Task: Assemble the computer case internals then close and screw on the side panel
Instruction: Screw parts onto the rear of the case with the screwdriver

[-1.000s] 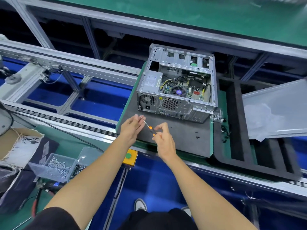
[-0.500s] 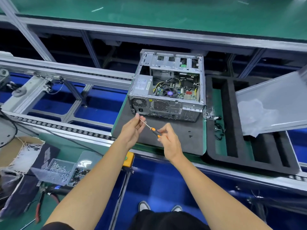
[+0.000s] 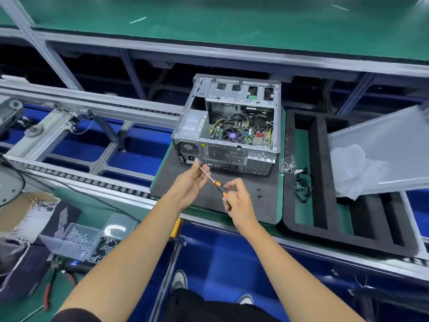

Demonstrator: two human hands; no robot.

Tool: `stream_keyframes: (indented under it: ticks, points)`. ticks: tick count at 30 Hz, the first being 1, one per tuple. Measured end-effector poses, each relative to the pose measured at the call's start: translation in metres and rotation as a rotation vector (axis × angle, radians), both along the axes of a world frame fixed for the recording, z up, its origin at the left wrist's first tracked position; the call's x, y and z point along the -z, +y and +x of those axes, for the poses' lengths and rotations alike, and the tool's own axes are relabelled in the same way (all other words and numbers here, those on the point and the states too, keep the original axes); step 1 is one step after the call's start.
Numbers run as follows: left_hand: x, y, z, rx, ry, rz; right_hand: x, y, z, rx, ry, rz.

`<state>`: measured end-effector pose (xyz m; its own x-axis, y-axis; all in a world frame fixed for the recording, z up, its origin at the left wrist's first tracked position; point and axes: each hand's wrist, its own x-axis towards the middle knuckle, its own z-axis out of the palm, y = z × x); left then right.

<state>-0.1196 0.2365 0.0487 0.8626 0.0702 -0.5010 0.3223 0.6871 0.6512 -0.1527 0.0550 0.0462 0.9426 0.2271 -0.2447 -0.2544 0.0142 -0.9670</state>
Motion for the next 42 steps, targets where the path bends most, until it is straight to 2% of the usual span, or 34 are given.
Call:
stream_keyframes:
  ticks: [4, 10, 17, 20, 22, 23, 25, 27, 29, 30, 36, 38, 42]
  points:
    - [0.004, -0.003, 0.013, 0.070, 0.036, 0.119, 0.007, 0.011, -0.002, 0.020, 0.148, -0.068]
    - [0.010, -0.010, 0.039, 0.183, 0.065, 0.208, 0.012, 0.039, -0.012, 0.115, 0.257, -0.054]
    - [0.010, -0.015, 0.056, 0.353, -0.002, 0.187, 0.016, 0.061, -0.013, 0.357, 0.197, -0.035]
    - [0.007, -0.010, 0.056, 0.434, -0.038, 0.280, 0.016, 0.062, -0.012, 0.400, 0.174, -0.019]
    - [0.002, -0.002, 0.055, 0.436, -0.065, 0.452, 0.015, 0.061, -0.011, 0.423, 0.163, -0.029]
    - [-0.001, 0.004, 0.057, 0.391, -0.127, 0.606, 0.016, 0.060, -0.011, 0.430, 0.158, -0.032]
    - [-0.012, 0.018, 0.071, 0.268, -0.368, 1.033, 0.017, 0.058, -0.012, 0.438, 0.154, -0.031]
    - [-0.030, 0.027, 0.100, 0.232, -0.606, 1.437, 0.017, 0.057, -0.013, 0.441, 0.159, -0.049]
    - [-0.044, 0.024, 0.134, 0.373, -0.702, 1.689, 0.018, 0.057, -0.015, 0.449, 0.161, -0.060]
    - [-0.049, 0.018, 0.149, 0.487, -0.699, 1.733, 0.019, 0.058, -0.016, 0.454, 0.163, -0.061]
    - [-0.050, -0.005, 0.180, 1.203, -0.539, 1.532, 0.017, 0.061, -0.019, 0.439, 0.172, -0.087]
    - [-0.048, -0.003, 0.183, 1.290, -0.504, 1.521, 0.016, 0.060, -0.017, 0.434, 0.158, -0.090]
    - [-0.042, 0.005, 0.189, 1.287, -0.494, 1.486, 0.015, 0.057, -0.012, 0.442, 0.144, -0.115]
